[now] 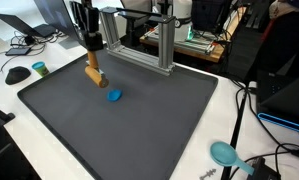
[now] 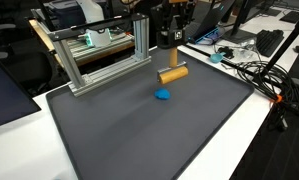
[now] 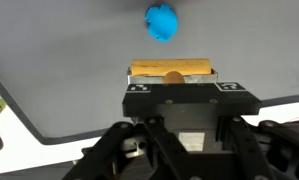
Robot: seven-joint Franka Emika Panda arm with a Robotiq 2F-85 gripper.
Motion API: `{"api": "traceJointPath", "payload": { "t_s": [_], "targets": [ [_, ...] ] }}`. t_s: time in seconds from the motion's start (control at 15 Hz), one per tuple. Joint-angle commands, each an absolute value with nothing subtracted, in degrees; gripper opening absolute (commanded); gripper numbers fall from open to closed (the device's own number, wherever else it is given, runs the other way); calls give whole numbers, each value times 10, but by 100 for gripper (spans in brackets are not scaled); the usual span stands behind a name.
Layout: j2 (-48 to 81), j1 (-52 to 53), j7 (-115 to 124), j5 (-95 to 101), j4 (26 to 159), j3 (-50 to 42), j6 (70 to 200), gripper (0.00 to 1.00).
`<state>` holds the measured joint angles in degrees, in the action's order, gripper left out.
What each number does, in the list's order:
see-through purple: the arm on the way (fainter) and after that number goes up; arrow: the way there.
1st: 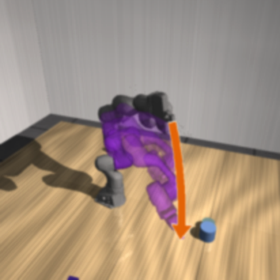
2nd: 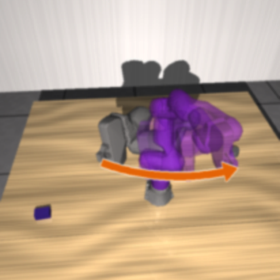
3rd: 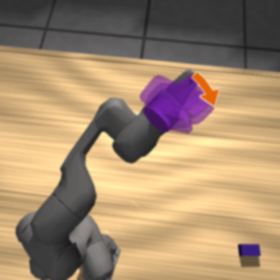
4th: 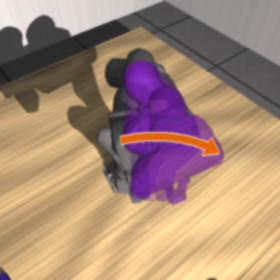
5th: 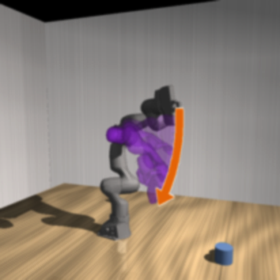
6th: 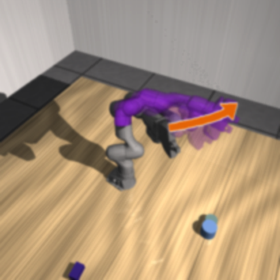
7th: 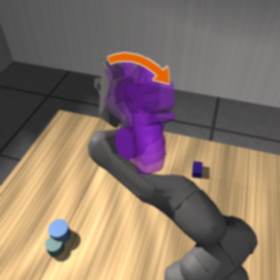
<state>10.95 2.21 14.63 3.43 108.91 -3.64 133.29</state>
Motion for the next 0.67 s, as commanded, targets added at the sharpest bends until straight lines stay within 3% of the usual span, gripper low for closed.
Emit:
{"api": "traceJointPath", "payload": {
  "t_s": [0.0, 0.27, 0.33, 0.6],
  "targets": [
    [114, 25, 75, 65, 1101, -17, 1335, 22],
    [129, 14, -32, 90, 1114, -11, 1346, 22],
    [131, 22, 17, 71, 1109, -9, 1336, 47],
    [139, 14, -24, 77, 1109, -10, 1337, 47]
  ]
}}
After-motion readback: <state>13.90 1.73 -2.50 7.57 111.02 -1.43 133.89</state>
